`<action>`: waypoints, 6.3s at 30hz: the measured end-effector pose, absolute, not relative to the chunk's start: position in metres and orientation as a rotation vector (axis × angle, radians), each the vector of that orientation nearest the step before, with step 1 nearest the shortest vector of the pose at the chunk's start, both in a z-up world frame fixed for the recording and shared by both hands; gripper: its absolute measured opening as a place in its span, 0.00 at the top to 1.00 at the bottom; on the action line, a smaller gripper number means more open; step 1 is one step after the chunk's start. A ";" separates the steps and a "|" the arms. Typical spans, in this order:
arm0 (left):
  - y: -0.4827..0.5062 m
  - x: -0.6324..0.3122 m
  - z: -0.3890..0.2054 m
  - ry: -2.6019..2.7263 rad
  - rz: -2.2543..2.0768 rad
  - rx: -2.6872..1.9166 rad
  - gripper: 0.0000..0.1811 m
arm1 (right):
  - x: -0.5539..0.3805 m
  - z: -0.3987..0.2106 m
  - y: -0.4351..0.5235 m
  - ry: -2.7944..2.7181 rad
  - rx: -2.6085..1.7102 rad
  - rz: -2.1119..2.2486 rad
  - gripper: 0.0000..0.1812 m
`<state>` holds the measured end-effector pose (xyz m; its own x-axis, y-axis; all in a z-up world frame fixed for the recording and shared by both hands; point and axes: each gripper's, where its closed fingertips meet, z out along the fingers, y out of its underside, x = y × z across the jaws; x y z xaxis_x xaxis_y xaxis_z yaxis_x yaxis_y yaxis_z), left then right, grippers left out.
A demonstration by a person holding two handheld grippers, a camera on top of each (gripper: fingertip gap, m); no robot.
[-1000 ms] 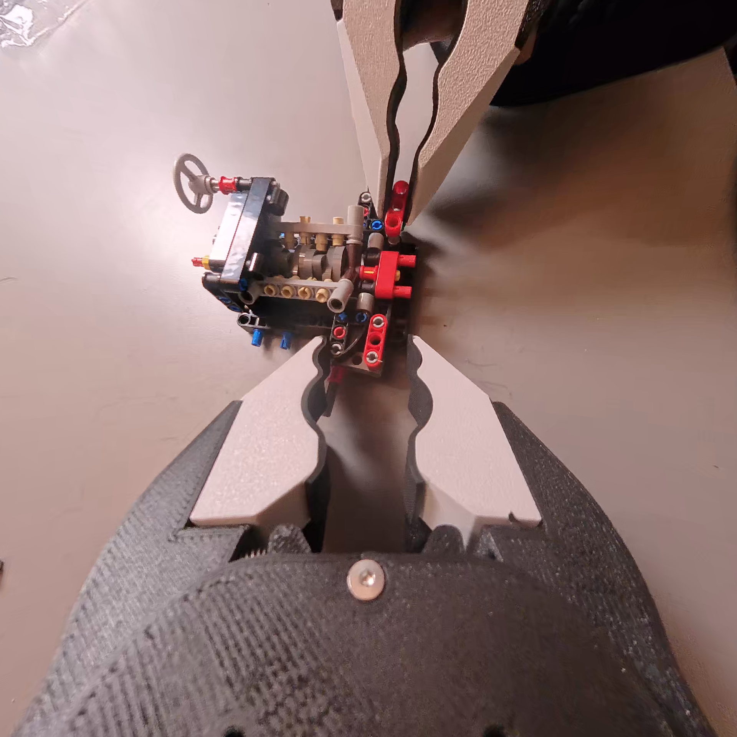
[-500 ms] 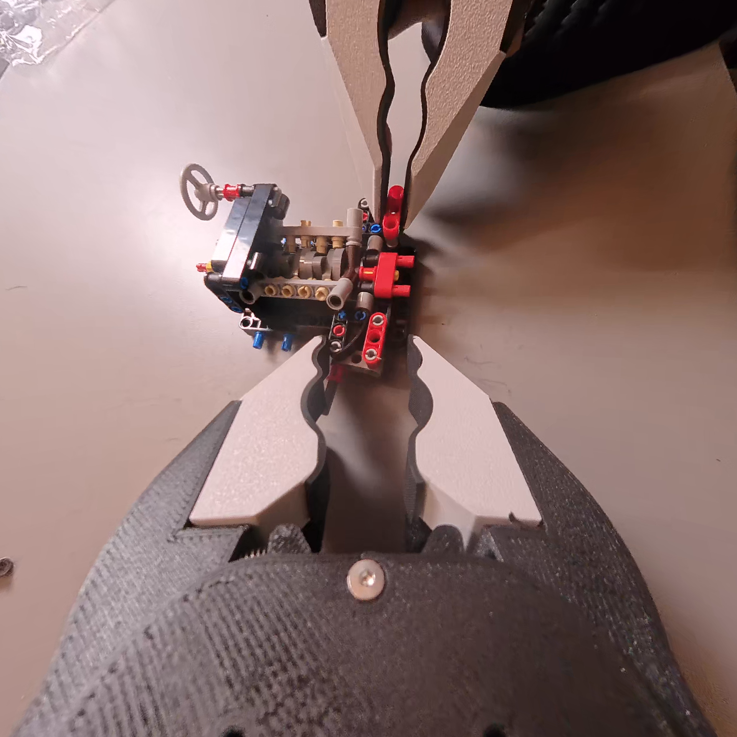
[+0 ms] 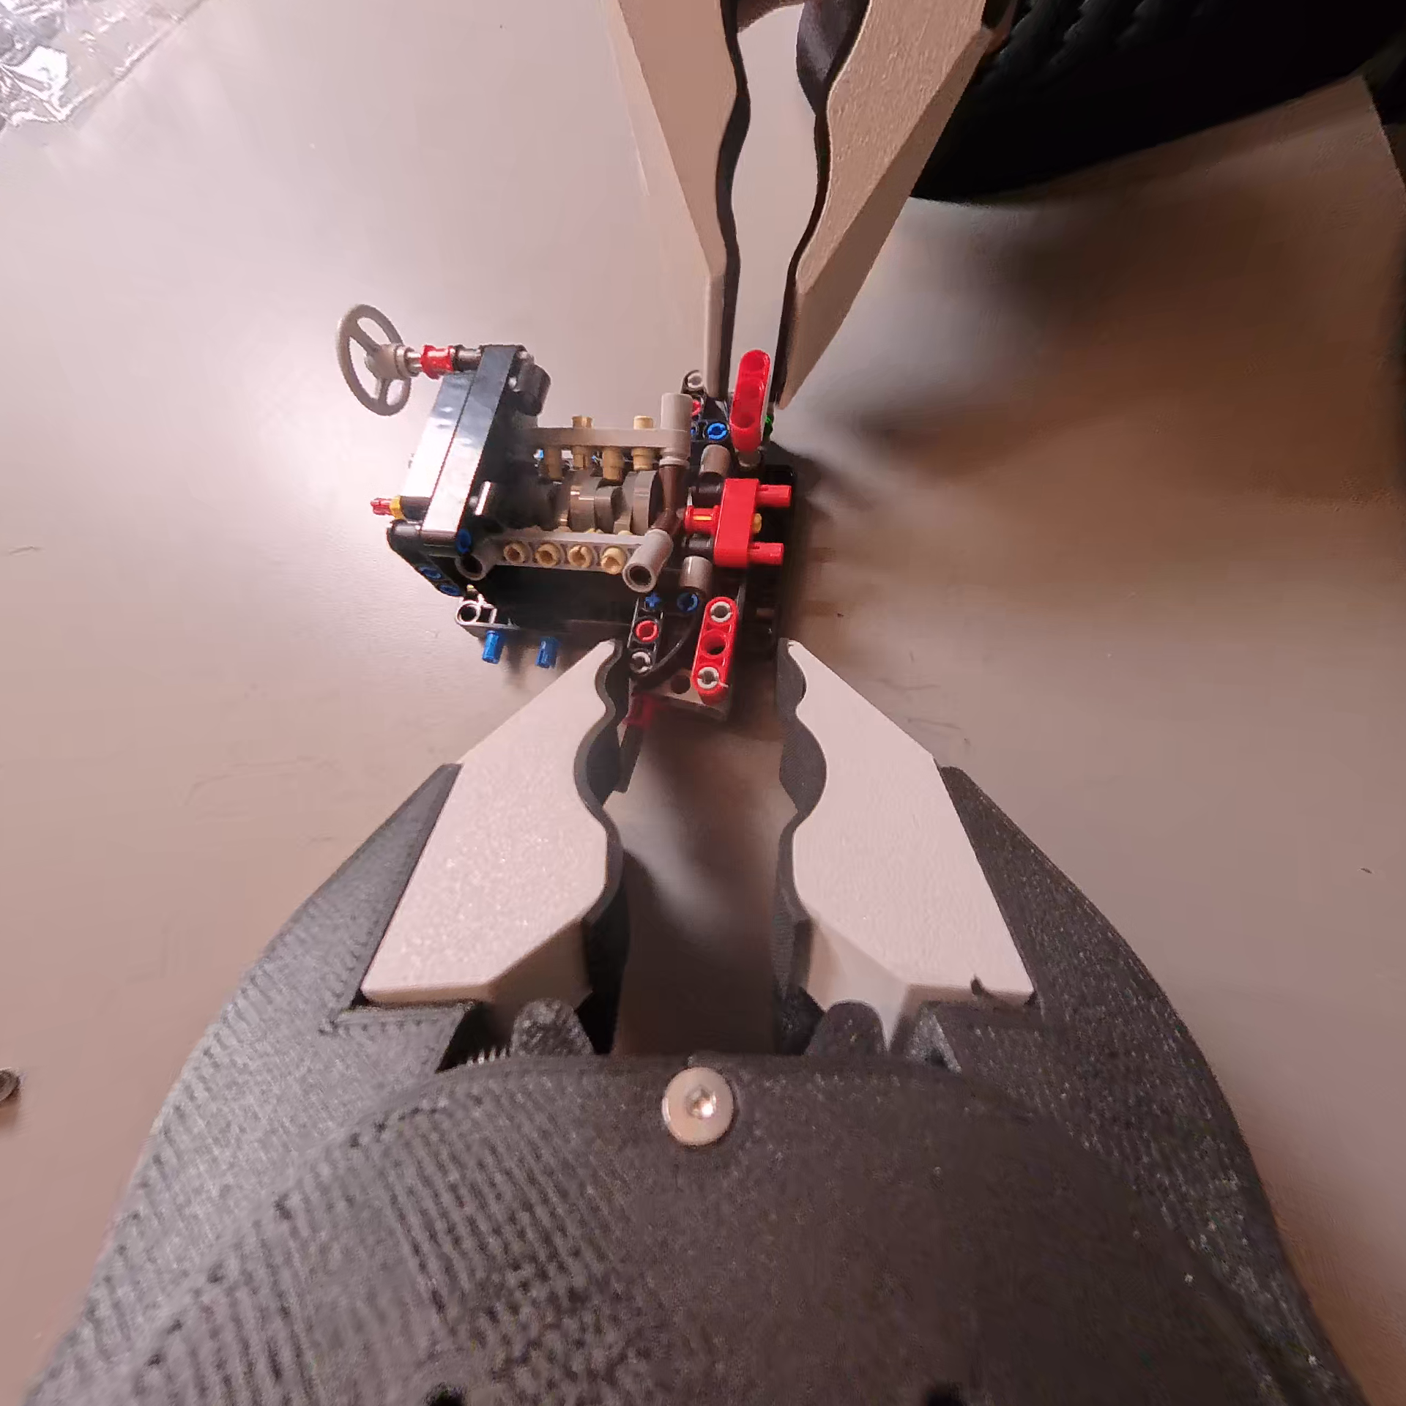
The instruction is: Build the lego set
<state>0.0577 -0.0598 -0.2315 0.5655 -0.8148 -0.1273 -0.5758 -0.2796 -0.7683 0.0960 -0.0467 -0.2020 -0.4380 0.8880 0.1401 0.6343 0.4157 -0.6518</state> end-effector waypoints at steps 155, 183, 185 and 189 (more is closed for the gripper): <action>-0.049 0.114 -0.188 1.052 -0.733 -2.084 0.94 | 0.109 -0.183 -0.045 -1.975 -0.924 0.817 0.97; -0.041 0.106 -0.191 1.310 -0.406 -1.846 0.89 | 0.111 -0.196 -0.041 -2.027 -1.088 0.857 0.96; -0.040 0.103 -0.189 1.275 -0.432 -1.862 0.89 | 0.111 -0.200 -0.040 -2.045 -1.081 0.809 0.96; -0.038 0.101 -0.191 1.255 -0.429 -1.872 0.91 | 0.110 -0.205 -0.040 -2.070 -1.072 0.760 0.96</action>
